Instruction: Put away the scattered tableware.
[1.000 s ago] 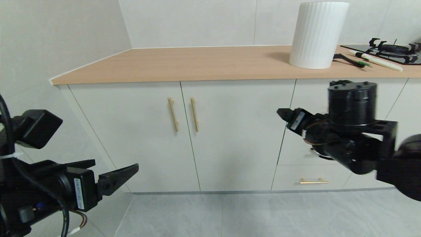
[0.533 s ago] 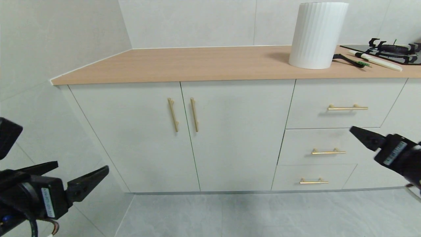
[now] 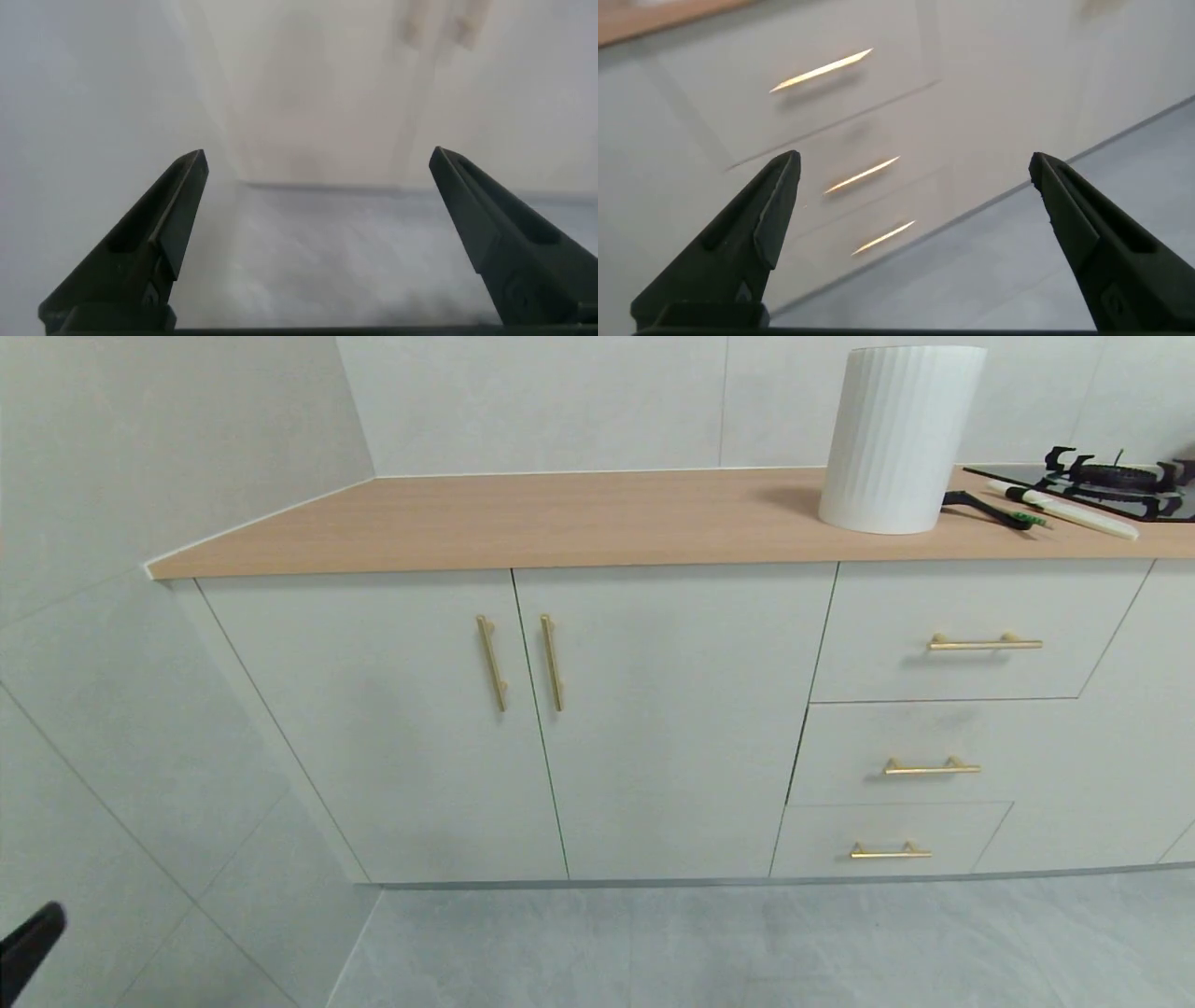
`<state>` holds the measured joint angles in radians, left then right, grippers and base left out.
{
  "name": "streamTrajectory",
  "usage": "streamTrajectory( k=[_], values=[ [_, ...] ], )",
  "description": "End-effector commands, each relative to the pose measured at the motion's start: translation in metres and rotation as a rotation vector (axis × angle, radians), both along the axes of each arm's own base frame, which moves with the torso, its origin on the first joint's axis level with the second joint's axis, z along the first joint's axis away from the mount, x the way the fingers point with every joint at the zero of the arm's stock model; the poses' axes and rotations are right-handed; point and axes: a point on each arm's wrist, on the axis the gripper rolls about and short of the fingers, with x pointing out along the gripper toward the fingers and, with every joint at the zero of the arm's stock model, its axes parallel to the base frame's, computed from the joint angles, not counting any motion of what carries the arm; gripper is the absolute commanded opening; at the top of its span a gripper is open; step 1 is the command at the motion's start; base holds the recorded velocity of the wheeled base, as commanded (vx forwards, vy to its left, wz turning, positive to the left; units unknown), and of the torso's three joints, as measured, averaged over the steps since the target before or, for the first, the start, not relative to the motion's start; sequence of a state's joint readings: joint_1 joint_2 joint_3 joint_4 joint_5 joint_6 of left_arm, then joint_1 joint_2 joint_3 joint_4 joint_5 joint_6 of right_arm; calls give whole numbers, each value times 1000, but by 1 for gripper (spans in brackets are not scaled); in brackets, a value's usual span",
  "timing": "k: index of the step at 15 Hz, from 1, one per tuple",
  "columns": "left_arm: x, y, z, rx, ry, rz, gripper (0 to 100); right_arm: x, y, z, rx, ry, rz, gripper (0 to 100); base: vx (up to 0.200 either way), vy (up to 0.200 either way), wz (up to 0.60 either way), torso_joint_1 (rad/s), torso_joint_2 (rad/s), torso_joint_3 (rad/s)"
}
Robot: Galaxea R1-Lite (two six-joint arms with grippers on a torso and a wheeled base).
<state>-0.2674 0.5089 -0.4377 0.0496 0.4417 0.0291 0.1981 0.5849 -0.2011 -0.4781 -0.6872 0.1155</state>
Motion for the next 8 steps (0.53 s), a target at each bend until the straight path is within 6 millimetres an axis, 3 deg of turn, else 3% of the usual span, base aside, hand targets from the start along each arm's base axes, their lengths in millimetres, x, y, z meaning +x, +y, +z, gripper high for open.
streamTrajectory(
  k=[1, 3, 4, 6, 8],
  values=[
    [-56, 11, -9, 50, -191, 137, 100, -54, -8, -18, -133, -120, -143, 100, 0, 0, 0, 0, 0, 0],
    [-75, 10, -17, 52, -218, 197, 100, -82, -9, -29, -206, -128, -172, 100, 0, 0, 0, 0, 0, 0],
    [-77, 10, -18, 52, -222, 201, 100, -82, -9, -30, -207, -126, -178, 100, 0, 0, 0, 0, 0, 0],
    [-88, 5, -44, 65, -245, 296, 100, -88, -7, -41, -209, -130, -222, 100, 0, 0, 0, 0, 0, 0],
    [-81, 5, -56, 60, -198, 309, 100, -86, -7, -44, -197, -131, -227, 100, 0, 0, 0, 0, 0, 0]
  ],
)
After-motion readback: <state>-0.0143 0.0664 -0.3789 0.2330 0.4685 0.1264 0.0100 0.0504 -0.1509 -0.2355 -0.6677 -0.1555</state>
